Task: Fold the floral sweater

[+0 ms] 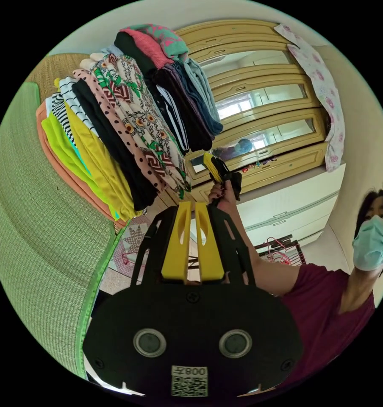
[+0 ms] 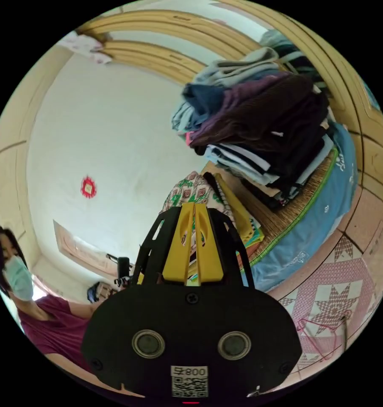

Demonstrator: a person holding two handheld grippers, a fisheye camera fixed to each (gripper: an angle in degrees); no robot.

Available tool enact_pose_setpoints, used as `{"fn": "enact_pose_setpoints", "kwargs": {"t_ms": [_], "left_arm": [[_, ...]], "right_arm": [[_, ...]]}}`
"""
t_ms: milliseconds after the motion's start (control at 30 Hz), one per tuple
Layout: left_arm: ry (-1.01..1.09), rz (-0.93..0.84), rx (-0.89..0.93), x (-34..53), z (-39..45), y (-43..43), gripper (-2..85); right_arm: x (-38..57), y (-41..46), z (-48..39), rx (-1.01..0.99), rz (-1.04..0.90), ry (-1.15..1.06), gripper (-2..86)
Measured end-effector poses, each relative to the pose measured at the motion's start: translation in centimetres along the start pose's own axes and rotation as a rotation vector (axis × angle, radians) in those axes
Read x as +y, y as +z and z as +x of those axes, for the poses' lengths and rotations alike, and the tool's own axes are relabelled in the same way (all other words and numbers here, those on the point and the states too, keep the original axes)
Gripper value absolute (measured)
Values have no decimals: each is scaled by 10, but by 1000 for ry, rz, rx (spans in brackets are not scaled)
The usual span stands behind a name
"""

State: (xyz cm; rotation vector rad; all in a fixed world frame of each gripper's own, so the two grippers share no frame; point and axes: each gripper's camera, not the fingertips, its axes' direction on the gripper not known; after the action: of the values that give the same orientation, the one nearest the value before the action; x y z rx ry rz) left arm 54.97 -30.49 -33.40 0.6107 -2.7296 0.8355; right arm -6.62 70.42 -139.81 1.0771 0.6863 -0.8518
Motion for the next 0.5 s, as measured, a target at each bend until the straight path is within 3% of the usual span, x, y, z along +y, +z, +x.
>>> {"fn": "enact_pose_setpoints", "kwargs": {"t_ms": [200, 367, 500], "left_arm": [[49, 91, -51, -39, 10, -42, 3], [11, 22, -286, -83, -3, -55, 2], [30, 56, -204, -84, 4, -80, 1]], "right_arm": [[29, 71, -136, 46, -147, -267, 0], [47, 128, -193, 219, -253, -371, 0], [47, 126, -237, 279, -225, -422, 0]]}}
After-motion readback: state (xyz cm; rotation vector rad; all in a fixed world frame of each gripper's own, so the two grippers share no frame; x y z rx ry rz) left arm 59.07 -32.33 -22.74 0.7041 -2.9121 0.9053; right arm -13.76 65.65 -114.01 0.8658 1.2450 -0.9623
